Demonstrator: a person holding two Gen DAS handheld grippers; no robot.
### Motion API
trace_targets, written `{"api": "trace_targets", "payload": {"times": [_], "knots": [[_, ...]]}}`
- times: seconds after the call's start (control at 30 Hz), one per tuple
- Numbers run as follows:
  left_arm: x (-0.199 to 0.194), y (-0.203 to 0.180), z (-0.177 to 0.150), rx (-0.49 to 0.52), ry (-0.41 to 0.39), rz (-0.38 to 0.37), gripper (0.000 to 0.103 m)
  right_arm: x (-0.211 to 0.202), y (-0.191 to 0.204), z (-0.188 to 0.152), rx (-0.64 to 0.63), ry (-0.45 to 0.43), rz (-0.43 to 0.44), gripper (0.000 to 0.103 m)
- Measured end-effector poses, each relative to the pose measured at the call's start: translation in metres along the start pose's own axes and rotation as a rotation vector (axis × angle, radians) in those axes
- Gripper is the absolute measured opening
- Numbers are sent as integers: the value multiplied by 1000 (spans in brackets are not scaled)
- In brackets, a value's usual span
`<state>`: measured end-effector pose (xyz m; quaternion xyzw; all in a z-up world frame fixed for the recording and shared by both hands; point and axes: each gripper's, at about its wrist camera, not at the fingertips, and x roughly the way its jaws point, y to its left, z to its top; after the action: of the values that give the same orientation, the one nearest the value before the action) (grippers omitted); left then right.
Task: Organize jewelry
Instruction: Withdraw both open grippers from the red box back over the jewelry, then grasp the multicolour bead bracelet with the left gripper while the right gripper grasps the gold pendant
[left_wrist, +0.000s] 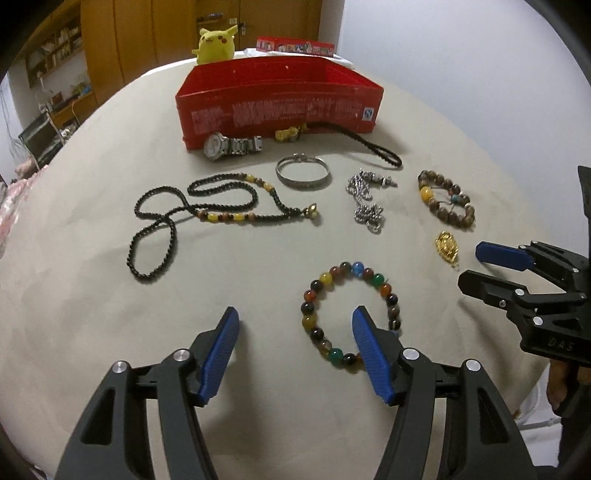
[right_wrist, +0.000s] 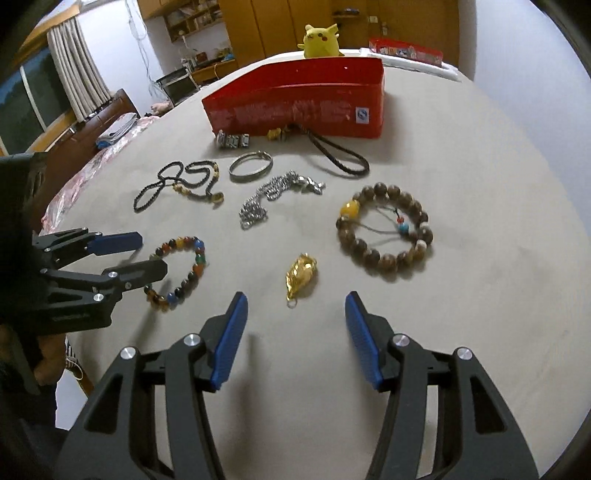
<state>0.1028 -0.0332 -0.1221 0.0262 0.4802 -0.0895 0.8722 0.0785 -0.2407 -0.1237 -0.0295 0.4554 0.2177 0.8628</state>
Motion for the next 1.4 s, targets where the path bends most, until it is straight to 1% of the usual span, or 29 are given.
{"api": "trace_targets", "payload": {"times": [0.2, 0.27, 0.37, 0.43, 0.5, 0.53, 0.63, 0.7, 0.73, 0.77, 0.8, 0.9, 1.1, 1.2, 1.27, 1.33, 1.4], "knots": [[3, -9, -4, 37, -26, 76, 66, 3, 10, -4, -45, -27, -66, 55], [3, -10, -4, 41, -33, 86, 66, 6, 15, -5, -70, -34, -93, 55], [2, -10, -6, 40, -43, 90, 63, 9, 16, -3, -77, -39, -100, 55], [2, -11, -7, 42, -50, 91, 58, 10, 15, -1, -74, -42, -101, 55], [1, -12, -8, 47, -57, 93, 51, 12, 15, 0, -77, -44, -103, 55], [1, -12, -8, 50, -59, 94, 50, 13, 15, 1, -81, -45, -105, 54], [1, -13, -7, 53, -57, 91, 39, 16, 17, 4, -89, -47, -108, 53], [0, -12, -6, 47, -54, 92, 23, 17, 17, 6, -93, -47, -108, 53], [0, -12, -5, 47, -51, 90, 20, 17, 17, 6, -94, -47, -107, 53], [0, -12, -4, 48, -49, 90, 13, 18, 16, 7, -94, -47, -107, 53], [0, -12, -4, 49, -47, 89, 10, 18, 16, 8, -94, -47, -106, 53], [-1, -10, -4, 40, -47, 81, 9, 18, 16, 9, -101, -47, -106, 50], [-3, -6, -3, 18, -51, 66, 7, 20, 17, 11, -114, -48, -100, 43], [-4, -5, -2, 15, -54, 65, 7, 21, 18, 11, -123, -49, -89, 36], [-6, -6, -2, 16, -57, 63, 7, 21, 19, 11, -133, -49, -85, 25], [-10, -6, -1, 15, -68, 58, 7, 20, 18, 11, -133, -51, -73, 17], [-15, -5, 0, 14, -80, 54, 7, 20, 18, 11, -131, -50, -70, 15]]}}
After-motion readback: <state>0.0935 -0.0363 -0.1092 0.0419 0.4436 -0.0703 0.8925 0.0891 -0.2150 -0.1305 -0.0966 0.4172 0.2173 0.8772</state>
